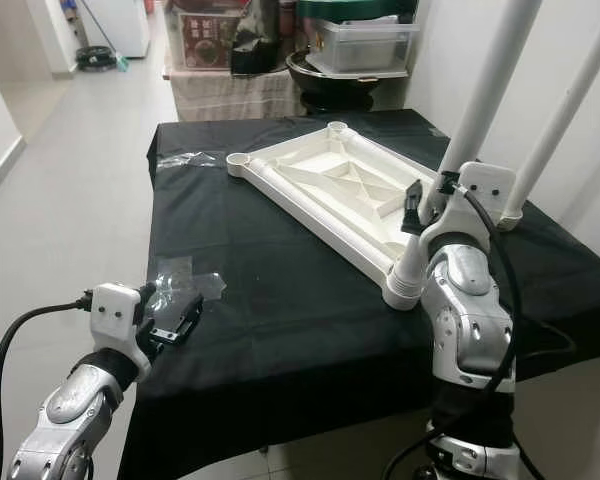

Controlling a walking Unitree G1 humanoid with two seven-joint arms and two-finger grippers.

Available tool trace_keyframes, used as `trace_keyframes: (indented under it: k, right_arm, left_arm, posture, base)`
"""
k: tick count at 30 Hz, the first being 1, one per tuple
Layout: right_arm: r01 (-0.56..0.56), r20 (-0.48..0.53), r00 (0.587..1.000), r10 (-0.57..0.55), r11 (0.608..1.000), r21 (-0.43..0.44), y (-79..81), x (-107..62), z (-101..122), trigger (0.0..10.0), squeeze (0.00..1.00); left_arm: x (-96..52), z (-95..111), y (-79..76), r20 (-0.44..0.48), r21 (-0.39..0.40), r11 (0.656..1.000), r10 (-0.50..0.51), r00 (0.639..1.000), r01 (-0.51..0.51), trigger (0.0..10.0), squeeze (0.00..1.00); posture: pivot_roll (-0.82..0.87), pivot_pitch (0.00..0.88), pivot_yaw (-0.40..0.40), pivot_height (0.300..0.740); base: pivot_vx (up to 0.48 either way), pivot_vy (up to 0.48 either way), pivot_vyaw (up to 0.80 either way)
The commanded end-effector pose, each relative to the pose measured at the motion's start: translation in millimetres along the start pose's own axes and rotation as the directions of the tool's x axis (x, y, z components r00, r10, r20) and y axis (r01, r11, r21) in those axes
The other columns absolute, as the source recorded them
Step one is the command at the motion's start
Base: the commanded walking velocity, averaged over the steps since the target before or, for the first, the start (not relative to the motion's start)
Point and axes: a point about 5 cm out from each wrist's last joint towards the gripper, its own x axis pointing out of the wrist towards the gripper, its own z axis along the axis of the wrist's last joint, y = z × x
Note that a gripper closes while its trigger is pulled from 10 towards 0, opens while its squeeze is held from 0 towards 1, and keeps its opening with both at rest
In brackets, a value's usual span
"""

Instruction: Building children table

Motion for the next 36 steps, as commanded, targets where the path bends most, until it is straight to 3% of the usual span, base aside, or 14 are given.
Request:
trace_keyframes:
  k: [1, 12, 24, 31, 36]
  right_arm:
    - [-0.011, -0.015, 1.0, 0.011, 1.0, 0.009, 0.4, -2.7, -1.4, 10.0, 0.0]
    - [-0.007, -0.04, 0.999, 0.005, 0.999, -0.04, -8.0, -15.3, -5.0, 10.0, 0.0]
    - [-0.071, -0.075, 0.995, 0.069, 0.997, -0.023, -5.6, -35.0, -4.5, 10.0, 0.0]
    - [-0.093, -0.11, 0.99, 0.083, 0.992, -0.09, -17.2, -55.6, -9.8, 10.0, 0.0]
    - [-0.186, -0.153, 0.976, 0.157, 0.962, -0.2, -36.1, -76.2, -15.3, 10.0, 0.0]
  left_arm:
    - [0.6, -3.1, -0.6, -0.01, -0.003, 1.0, -0.01, 1.0, 0.01, 10.0, 0.0]
    - [-0.6, -3.2, 1.0, -0.014, -0.003, 1.0, -0.013, 1.0, 0.013, 10.0, 0.0]
    - [-0.9, -3.8, 0.7, -0.018, -0.004, 1.0, -0.024, 1.0, 0.024, 10.0, 0.0]
    - [-1.6, -4.6, 1.8, -0.024, -0.004, 1.0, -0.029, 0.999, 0.029, 10.0, 0.0]
    - [-5.3, -2.8, 8.2, -0.023, 0.0, 1.0, -0.019, 1.0, 0.019, 10.0, 0.0]
  posture:
    - [0.02, 0.0, -0.031, 0.74]
    - [0.01, 0.0, -0.021, 0.74]
    - [-0.01, 0.0, -0.004, 0.74]
    - [-0.02, 0.0, 0.003, 0.74]
    - [-0.02, 0.0, 0.002, 0.74]
  base:
    - [0.0, 0.0, 0.0]
    - [0.0, 0.0, 0.0]
    - [0.0, 0.0, 0.0]
    - [0.0, 0.0, 0.0]
    - [0.0, 0.0, 0.0]
